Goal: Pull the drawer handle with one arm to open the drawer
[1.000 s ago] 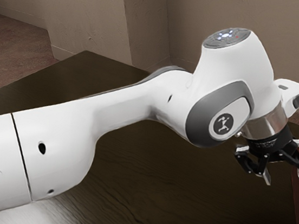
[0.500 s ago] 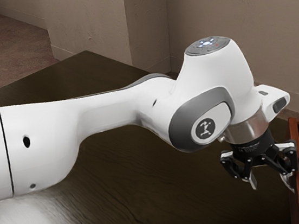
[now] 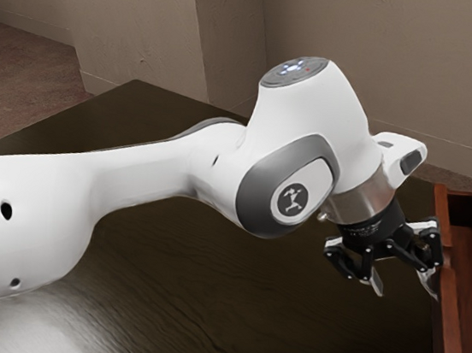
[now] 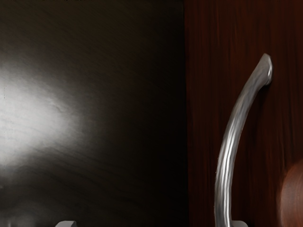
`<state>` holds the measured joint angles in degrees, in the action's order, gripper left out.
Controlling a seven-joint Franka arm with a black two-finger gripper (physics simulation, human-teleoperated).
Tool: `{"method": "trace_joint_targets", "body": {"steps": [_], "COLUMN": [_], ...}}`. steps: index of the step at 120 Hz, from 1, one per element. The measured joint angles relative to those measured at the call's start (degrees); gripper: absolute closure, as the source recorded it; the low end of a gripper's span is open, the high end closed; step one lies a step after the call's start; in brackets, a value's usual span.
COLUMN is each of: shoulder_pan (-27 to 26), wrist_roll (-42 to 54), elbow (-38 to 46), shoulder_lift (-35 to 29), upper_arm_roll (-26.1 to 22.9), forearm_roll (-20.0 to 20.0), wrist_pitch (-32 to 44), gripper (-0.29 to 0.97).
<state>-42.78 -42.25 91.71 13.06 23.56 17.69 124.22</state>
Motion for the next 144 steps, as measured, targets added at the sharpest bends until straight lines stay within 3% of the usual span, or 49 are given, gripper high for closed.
{"method": "trace_joint_targets", "body": {"steps": [144], "shoulder_pan": [1.65], "wrist_roll": [-4.01], "elbow": [12.96], "shoulder_lift": [-9.77], "upper_arm_roll": [-0.03], "forearm_roll": [-6.86], "wrist_pitch": [5.37], "gripper": [0.30]}}
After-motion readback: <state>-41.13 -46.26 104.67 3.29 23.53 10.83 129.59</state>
